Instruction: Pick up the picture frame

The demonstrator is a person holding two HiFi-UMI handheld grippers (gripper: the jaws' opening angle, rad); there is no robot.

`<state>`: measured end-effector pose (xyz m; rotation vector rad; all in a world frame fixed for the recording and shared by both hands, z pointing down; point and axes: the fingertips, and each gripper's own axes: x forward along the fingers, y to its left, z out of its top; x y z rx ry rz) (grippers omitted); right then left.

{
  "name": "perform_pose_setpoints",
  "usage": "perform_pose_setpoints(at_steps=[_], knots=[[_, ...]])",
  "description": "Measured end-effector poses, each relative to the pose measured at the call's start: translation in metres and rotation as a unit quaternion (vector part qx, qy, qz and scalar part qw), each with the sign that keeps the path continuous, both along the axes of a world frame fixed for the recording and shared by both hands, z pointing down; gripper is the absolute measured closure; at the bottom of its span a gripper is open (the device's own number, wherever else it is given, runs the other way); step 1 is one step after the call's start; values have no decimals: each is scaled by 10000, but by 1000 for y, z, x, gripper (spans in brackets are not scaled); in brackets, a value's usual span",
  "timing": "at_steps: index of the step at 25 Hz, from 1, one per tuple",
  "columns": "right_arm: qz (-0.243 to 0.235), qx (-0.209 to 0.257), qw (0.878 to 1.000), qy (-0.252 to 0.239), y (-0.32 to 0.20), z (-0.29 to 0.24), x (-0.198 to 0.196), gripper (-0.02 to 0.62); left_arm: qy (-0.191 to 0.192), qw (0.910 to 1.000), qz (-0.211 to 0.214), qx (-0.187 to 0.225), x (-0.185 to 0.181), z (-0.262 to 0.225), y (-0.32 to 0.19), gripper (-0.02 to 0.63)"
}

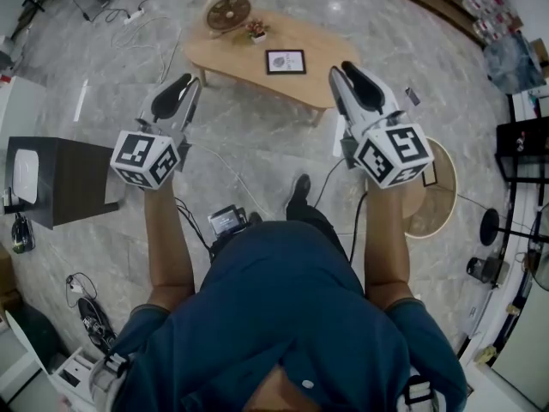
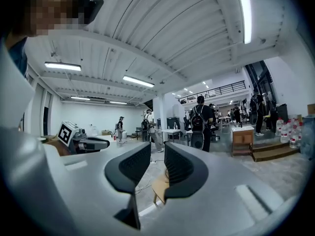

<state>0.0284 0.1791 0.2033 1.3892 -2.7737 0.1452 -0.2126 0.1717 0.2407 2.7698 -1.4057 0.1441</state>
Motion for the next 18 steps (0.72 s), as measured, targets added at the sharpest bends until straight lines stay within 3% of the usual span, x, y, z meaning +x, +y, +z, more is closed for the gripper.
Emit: perform_pose_setpoints(at_steps=[18], knots=[[-792,-234,9962,-278,-153,21,81,525,-309,9965,-756,-177,82,2,-115,540]])
